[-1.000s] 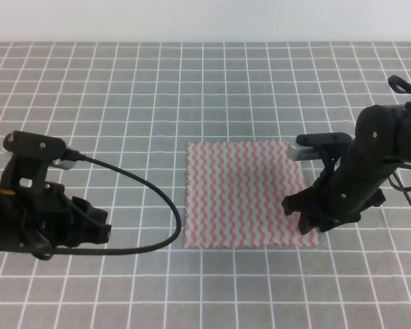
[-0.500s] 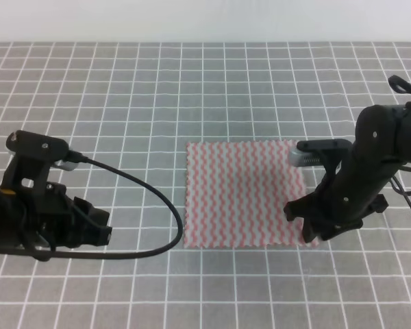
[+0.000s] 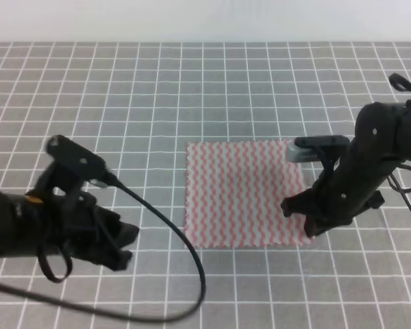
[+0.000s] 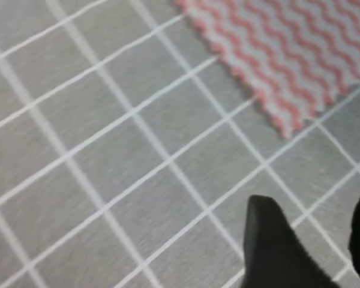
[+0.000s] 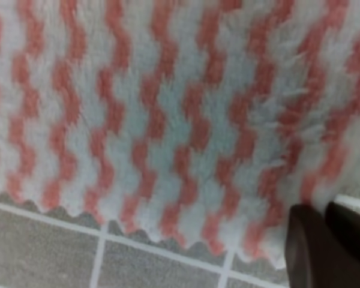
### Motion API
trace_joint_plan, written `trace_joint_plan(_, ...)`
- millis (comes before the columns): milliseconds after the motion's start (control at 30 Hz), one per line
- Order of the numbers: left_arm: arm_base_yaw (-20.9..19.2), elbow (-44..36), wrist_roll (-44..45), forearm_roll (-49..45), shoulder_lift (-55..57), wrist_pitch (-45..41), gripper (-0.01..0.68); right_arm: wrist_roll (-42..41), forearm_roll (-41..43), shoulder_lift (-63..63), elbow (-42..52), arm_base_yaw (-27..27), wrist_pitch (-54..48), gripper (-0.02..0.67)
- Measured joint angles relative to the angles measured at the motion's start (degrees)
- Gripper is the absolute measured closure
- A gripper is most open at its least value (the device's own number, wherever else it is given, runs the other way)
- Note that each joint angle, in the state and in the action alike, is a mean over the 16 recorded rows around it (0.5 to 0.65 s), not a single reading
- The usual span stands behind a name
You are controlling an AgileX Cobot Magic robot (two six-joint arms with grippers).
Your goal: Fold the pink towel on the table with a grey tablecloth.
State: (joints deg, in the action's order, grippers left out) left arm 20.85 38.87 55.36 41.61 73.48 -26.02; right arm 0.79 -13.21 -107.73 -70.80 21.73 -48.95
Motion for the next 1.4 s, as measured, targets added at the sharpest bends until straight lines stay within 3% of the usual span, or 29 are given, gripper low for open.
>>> trace_joint_plan(400, 10.50, 0.29, 15.08, -2.19, 2.49, 7.18, 0.350, -3.63, -0.75, -0.10, -7.13, 0.02, -1.91, 0.664)
trace_joint_plan(667, 15.05, 1.49, 18.53, -3.49, 8.52, 12.58, 0.325, -5.48, -1.11, -0.09, -10.05, 0.02, -1.42, 0.664)
trace_joint_plan(967, 17.60, 7.14, 18.51, -4.06, 17.34, 13.95, 0.303, -6.64, -1.57, 0.17, -10.54, -0.01, -0.34, 0.665)
trace_joint_plan(1400, 17.85, 13.42, 18.16, -9.53, 24.38, 11.30, 0.299, -6.85, -2.52, 0.15, -10.55, -0.01, 1.63, 0.665)
